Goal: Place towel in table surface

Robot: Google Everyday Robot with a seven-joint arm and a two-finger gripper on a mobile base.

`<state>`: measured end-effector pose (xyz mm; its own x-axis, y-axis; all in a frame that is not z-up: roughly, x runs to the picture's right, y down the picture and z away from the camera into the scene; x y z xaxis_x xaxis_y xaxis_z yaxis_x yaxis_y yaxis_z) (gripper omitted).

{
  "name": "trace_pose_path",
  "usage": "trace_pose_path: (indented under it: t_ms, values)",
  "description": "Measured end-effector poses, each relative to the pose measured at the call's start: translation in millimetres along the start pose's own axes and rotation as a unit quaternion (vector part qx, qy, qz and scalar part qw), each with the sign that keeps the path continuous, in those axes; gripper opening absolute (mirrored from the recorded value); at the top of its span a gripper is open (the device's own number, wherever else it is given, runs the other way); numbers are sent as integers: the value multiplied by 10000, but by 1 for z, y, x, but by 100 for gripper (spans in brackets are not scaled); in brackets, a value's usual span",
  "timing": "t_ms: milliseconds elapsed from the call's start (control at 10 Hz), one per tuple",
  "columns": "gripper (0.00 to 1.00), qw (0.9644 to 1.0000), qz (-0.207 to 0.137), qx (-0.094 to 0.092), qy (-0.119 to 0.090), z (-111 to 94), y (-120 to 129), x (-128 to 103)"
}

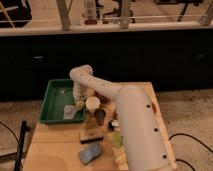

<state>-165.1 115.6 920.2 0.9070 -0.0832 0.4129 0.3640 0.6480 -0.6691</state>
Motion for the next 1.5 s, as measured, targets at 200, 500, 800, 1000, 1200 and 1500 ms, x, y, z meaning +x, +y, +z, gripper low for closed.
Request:
trace_pose_path:
  t_ms: [200, 500, 800, 1000, 1200, 1500]
  values:
    - [19, 10000, -22, 22, 2, -8, 3, 3]
    - [26, 10000, -29, 12, 4, -10, 6, 5]
    - [59, 10000, -44, 12, 29, -7, 5, 10]
    - [67, 10000, -56, -18, 36, -14, 8, 11]
    - [68, 10000, -63, -44, 53, -9, 11, 16]
    - [78, 9999, -58, -52, 96, 1, 8, 21]
